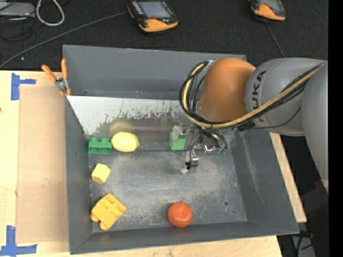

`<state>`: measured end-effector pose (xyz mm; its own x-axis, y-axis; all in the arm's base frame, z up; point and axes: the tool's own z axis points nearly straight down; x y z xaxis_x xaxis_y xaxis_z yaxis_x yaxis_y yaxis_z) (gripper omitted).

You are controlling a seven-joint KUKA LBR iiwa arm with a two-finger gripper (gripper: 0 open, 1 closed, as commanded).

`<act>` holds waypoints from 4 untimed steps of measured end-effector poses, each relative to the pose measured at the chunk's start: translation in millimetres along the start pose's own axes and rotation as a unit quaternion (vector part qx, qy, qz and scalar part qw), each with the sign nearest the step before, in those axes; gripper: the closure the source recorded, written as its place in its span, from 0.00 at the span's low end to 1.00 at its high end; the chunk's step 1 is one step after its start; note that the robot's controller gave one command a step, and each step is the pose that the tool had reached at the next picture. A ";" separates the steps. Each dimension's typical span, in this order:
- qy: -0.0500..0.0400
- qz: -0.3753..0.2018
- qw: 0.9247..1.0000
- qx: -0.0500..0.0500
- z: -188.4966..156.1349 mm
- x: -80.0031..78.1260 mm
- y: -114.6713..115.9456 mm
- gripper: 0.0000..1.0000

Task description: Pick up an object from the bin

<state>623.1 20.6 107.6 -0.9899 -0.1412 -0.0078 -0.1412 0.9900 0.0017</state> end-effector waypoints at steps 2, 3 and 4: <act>0.009 0.200 0.980 -0.005 32.2 12.0 -12.3 0.00; -0.003 0.128 0.992 -0.002 30.9 4.5 -29.8 1.00; -0.003 0.128 0.992 -0.002 30.8 4.4 -29.8 1.00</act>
Offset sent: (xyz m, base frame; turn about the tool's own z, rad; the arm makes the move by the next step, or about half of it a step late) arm -0.0094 -0.0138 -0.0376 0.4299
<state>623.2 -9.5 76.7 -0.9932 0.1158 -0.0126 0.1157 0.9933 0.0080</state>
